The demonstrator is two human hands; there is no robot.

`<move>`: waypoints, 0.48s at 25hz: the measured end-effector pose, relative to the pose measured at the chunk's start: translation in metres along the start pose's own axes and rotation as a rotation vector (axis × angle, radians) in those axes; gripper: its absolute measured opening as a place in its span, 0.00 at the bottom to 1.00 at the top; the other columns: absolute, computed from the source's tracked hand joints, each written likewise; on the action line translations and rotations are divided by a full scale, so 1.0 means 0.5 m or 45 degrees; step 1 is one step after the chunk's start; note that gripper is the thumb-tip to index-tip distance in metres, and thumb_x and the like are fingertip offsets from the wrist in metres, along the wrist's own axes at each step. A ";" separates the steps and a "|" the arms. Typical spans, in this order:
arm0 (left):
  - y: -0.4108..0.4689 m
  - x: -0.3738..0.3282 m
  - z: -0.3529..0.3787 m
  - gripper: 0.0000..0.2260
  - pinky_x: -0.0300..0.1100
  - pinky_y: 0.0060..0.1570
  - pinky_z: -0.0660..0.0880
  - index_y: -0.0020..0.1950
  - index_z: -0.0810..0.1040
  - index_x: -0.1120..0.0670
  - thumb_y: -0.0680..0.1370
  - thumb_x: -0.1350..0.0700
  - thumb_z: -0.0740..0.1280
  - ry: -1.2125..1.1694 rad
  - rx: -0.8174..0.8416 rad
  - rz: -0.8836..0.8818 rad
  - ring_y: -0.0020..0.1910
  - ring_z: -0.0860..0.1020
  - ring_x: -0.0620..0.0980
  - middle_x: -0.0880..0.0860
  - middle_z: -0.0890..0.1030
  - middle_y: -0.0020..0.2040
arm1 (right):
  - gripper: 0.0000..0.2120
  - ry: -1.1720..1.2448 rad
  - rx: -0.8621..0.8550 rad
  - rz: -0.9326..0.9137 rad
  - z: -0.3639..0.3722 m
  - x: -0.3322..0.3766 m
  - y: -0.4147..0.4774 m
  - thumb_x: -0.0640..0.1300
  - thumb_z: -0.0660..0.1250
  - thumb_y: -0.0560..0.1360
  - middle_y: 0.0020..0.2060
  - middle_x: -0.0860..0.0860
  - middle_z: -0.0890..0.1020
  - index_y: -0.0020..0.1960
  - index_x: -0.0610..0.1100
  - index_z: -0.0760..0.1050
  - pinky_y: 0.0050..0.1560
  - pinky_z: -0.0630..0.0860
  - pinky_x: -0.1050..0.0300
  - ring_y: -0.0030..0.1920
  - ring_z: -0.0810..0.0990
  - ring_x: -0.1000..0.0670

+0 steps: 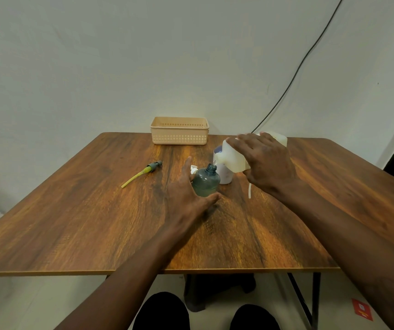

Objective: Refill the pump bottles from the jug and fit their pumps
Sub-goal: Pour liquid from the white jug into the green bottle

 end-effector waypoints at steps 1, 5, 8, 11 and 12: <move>0.000 0.000 0.000 0.55 0.40 0.61 0.77 0.84 0.55 0.49 0.65 0.38 0.82 -0.005 0.001 0.000 0.63 0.78 0.48 0.54 0.80 0.68 | 0.39 -0.004 0.000 -0.001 0.000 0.000 0.000 0.41 0.81 0.64 0.65 0.42 0.80 0.72 0.46 0.72 0.66 0.73 0.38 0.64 0.79 0.38; -0.003 -0.008 -0.004 0.55 0.29 0.55 0.71 0.84 0.56 0.51 0.65 0.40 0.82 -0.005 0.013 -0.001 0.56 0.74 0.40 0.53 0.81 0.67 | 0.38 -0.010 0.003 -0.006 0.000 -0.001 0.000 0.40 0.81 0.64 0.65 0.42 0.80 0.72 0.46 0.72 0.66 0.73 0.39 0.64 0.79 0.39; -0.004 -0.011 -0.006 0.55 0.24 0.53 0.67 0.84 0.56 0.51 0.65 0.39 0.82 -0.017 0.013 0.003 0.57 0.73 0.39 0.54 0.81 0.67 | 0.39 -0.014 0.007 -0.005 0.000 0.000 0.001 0.41 0.81 0.64 0.66 0.42 0.80 0.73 0.46 0.72 0.66 0.73 0.38 0.65 0.79 0.39; -0.002 -0.005 -0.004 0.55 0.35 0.58 0.74 0.84 0.55 0.50 0.65 0.39 0.82 0.014 0.005 -0.007 0.62 0.78 0.47 0.54 0.80 0.67 | 0.39 -0.010 0.002 -0.007 -0.002 0.001 0.001 0.40 0.82 0.64 0.65 0.42 0.80 0.72 0.46 0.72 0.66 0.74 0.38 0.64 0.79 0.38; -0.002 -0.003 -0.003 0.56 0.40 0.60 0.77 0.84 0.55 0.50 0.65 0.38 0.82 0.025 0.004 -0.011 0.63 0.79 0.49 0.54 0.80 0.67 | 0.39 -0.010 -0.002 -0.009 -0.003 0.002 0.001 0.40 0.82 0.63 0.65 0.42 0.80 0.72 0.46 0.73 0.66 0.74 0.38 0.64 0.80 0.38</move>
Point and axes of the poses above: each hand's wrist, its own y-axis towards the middle knuckle, its own z-axis out of the palm, x = y × z, the point moved 6 cm from there along y, towards the middle knuckle
